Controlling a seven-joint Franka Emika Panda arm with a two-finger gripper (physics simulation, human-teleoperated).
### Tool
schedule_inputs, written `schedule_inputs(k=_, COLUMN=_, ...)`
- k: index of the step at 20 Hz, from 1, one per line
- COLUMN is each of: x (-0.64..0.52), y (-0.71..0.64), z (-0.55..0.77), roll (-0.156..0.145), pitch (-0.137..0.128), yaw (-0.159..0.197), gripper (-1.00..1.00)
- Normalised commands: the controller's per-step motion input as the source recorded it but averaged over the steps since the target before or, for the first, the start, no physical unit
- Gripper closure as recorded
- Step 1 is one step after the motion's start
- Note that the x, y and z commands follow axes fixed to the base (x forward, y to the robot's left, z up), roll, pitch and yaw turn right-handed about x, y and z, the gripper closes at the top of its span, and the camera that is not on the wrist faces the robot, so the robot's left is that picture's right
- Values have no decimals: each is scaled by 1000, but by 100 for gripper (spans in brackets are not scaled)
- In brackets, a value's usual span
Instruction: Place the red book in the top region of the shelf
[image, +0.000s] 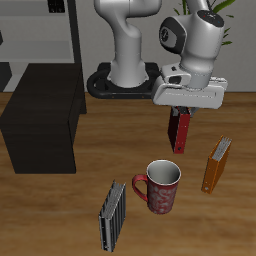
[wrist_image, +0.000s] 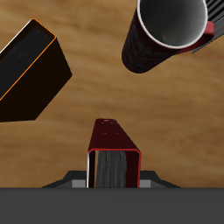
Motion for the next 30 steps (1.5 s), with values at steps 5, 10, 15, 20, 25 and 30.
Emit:
schedule_inputs(k=5, x=-23, y=-88, z=262, roll=-107, pitch=-9, yaw=44, gripper=100)
schedule_inputs(k=10, x=-16, y=-328, z=136, roll=-157, pitch=1, yaw=37, gripper=100)
schedule_inputs(k=15, x=-63, y=-377, z=92, roll=-149, pitch=-10, yaw=38, gripper=100)
schedule_inputs(k=20, x=-101, y=-273, z=84, roll=-95, pitch=-17, yaw=15, gripper=100)
schedule_inputs(k=25, x=-22, y=-228, z=92, roll=-123, pitch=-7, yaw=0, gripper=100)
schedule_inputs(k=30, x=-64, y=-160, z=158, roll=-117, pitch=-26, yaw=-7, gripper=100)
